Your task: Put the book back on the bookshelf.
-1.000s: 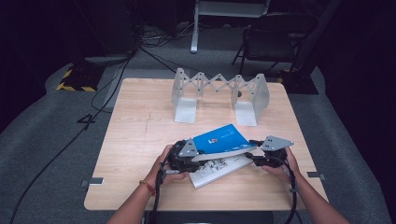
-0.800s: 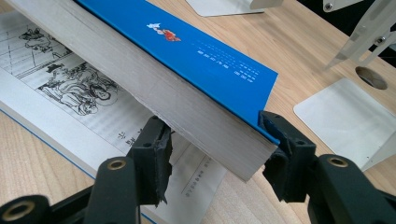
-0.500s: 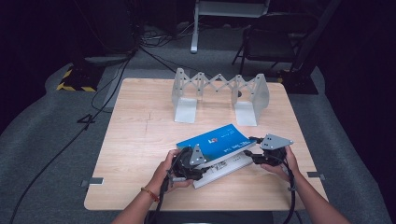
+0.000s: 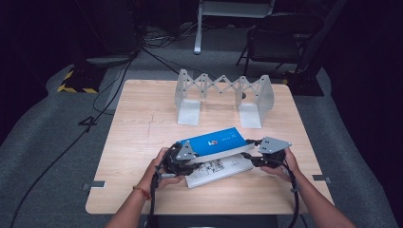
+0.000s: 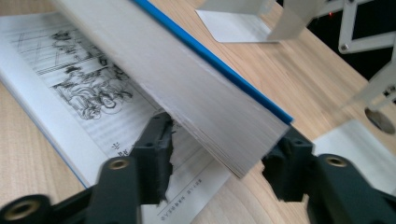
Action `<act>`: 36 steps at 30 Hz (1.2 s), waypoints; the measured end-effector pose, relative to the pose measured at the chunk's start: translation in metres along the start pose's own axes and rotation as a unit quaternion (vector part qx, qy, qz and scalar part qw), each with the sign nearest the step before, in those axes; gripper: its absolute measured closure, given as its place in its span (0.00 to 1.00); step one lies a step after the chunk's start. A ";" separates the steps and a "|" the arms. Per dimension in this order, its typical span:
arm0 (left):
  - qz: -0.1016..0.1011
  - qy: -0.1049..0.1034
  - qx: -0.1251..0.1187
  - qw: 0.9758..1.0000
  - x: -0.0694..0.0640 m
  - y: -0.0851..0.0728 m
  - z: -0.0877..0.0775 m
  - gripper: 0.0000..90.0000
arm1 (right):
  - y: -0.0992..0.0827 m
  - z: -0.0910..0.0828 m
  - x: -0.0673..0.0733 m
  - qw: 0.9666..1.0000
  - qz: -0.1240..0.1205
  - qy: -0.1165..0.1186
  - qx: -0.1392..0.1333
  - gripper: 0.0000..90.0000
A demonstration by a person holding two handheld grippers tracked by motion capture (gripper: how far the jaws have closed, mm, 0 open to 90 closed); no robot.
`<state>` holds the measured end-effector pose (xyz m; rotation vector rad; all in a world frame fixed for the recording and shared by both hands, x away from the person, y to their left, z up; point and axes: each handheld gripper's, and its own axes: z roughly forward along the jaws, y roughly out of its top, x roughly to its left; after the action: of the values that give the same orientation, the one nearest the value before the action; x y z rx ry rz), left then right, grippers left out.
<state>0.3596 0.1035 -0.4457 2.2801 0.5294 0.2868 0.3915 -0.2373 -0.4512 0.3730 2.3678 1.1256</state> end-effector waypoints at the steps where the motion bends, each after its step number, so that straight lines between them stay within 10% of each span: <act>1: -0.004 0.003 0.004 1.000 0.001 0.000 -0.001 0.68 | 0.002 0.001 0.002 1.000 0.003 -0.002 0.000 0.55; 13: 0.008 0.046 0.040 0.998 -0.032 0.022 0.003 0.43 | 0.016 0.007 0.015 0.999 -0.011 -0.022 0.022 0.55; 23: -0.024 0.103 0.066 0.992 -0.035 0.022 0.020 0.49 | 0.023 0.009 0.020 0.999 -0.009 -0.031 0.030 0.55; 29: 0.030 0.123 0.081 0.989 -0.034 0.019 0.015 0.71 | 0.027 0.010 0.023 0.999 -0.011 -0.029 0.027 0.55; 36: 0.017 0.094 0.072 0.993 -0.017 0.009 0.006 0.71 | 0.020 0.010 0.019 0.999 -0.012 0.025 -0.019 0.60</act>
<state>0.3493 0.0864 -0.4437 2.4175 0.6253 0.4986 0.3815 -0.2097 -0.4467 0.3045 2.3841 1.1808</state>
